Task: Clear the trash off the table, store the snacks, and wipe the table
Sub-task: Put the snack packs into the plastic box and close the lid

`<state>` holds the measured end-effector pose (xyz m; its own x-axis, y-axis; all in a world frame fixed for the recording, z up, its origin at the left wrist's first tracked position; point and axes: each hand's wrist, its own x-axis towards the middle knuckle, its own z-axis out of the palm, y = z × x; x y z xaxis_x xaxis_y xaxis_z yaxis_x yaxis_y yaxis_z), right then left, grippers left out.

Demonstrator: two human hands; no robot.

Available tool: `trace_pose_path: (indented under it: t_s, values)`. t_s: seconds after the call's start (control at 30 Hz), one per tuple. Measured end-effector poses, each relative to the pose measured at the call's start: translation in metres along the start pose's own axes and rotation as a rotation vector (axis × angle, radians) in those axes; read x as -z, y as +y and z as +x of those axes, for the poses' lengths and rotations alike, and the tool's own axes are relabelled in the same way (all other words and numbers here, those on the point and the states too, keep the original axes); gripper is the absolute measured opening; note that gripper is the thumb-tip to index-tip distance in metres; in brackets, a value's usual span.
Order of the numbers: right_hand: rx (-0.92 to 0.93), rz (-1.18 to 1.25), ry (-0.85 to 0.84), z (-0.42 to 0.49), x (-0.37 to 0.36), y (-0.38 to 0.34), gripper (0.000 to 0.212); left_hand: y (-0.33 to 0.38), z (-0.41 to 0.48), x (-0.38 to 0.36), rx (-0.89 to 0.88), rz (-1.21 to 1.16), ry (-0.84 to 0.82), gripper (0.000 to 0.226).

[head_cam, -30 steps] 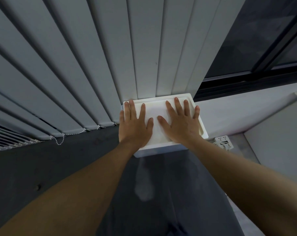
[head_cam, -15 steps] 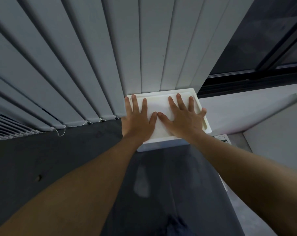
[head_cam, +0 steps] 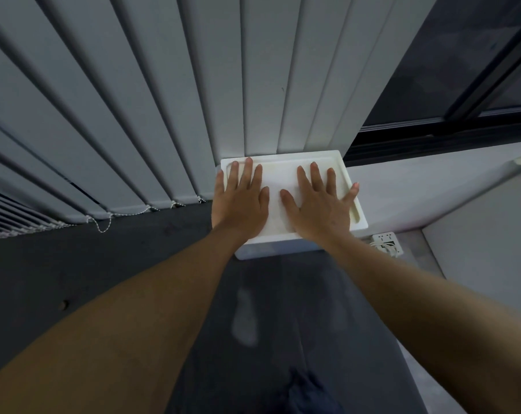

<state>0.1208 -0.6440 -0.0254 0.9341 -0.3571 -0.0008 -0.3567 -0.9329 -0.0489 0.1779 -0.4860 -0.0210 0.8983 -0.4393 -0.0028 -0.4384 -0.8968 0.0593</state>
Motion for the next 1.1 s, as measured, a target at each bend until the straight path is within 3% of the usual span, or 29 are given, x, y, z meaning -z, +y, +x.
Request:
trace_pose_path:
  t_s: [0.53,0.63,0.87,1.1]
  values:
    - [0.068,-0.022,-0.241,0.015,0.008,0.009,0.075,-0.010,-0.022,0.020,-0.146,0.108,-0.243,0.067]
    - [0.076,0.002,-0.219,0.003,0.011,0.008,0.072,-0.015,-0.038,0.032,-0.164,0.046,-0.278,0.065]
    - [0.233,0.086,-0.124,-0.036,0.022,-0.021,0.070,-0.045,-0.088,0.055,-0.028,-0.091,-0.252,0.063]
    - [0.369,0.184,-0.101,-0.058,0.045,-0.063,0.069,-0.090,-0.147,0.076,0.127,-0.077,-0.199,0.063]
